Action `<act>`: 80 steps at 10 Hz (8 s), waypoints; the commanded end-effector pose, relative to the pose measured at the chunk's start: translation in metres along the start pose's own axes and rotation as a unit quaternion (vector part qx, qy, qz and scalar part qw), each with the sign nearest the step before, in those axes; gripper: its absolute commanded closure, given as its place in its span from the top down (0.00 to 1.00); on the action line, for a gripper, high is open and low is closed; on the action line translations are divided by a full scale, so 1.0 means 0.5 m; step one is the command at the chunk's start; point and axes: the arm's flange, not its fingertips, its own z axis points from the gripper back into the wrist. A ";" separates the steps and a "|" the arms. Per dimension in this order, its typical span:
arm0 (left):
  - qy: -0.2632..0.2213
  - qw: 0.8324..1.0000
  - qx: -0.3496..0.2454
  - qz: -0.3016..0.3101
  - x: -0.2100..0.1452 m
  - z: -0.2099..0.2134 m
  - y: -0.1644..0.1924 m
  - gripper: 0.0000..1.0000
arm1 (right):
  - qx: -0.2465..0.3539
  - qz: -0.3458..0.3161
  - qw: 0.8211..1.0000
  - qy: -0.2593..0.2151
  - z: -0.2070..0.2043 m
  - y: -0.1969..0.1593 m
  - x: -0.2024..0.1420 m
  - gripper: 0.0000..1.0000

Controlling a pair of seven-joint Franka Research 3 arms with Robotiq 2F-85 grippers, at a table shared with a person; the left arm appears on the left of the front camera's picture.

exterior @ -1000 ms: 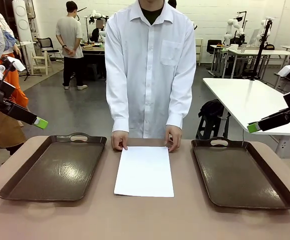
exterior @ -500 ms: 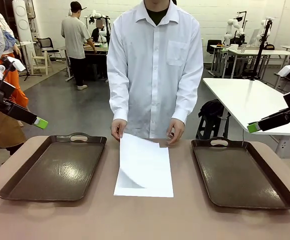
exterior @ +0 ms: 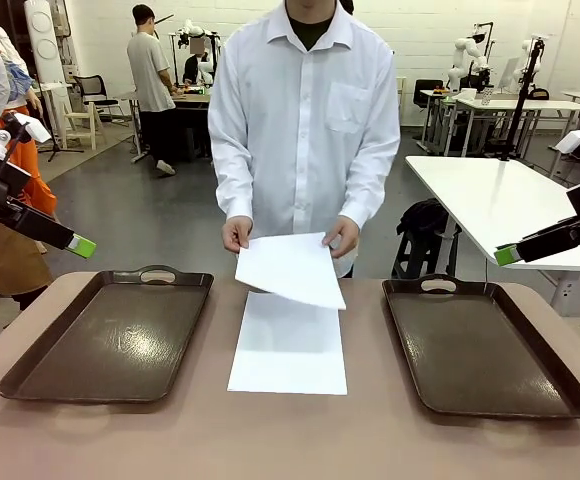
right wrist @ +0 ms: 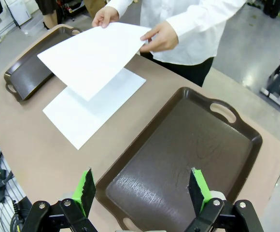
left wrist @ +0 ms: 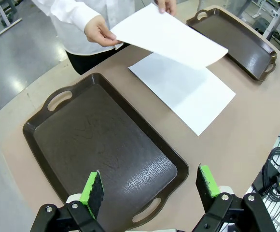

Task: Sort the A4 documents.
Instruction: Receive the A4 Paper.

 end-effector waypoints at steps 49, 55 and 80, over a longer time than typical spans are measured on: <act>0.015 0.809 -0.387 0.443 0.241 -0.596 0.004 1.00 | 0.000 -0.001 1.000 -0.001 0.001 -0.001 0.000 1.00; 0.012 0.764 -0.440 0.472 0.230 -0.624 0.010 1.00 | 0.000 -0.001 1.000 -0.001 0.001 -0.001 0.000 1.00; 0.008 0.782 -0.435 0.447 0.242 -0.619 0.009 0.00 | 0.000 -0.001 1.000 -0.001 0.001 -0.001 0.000 1.00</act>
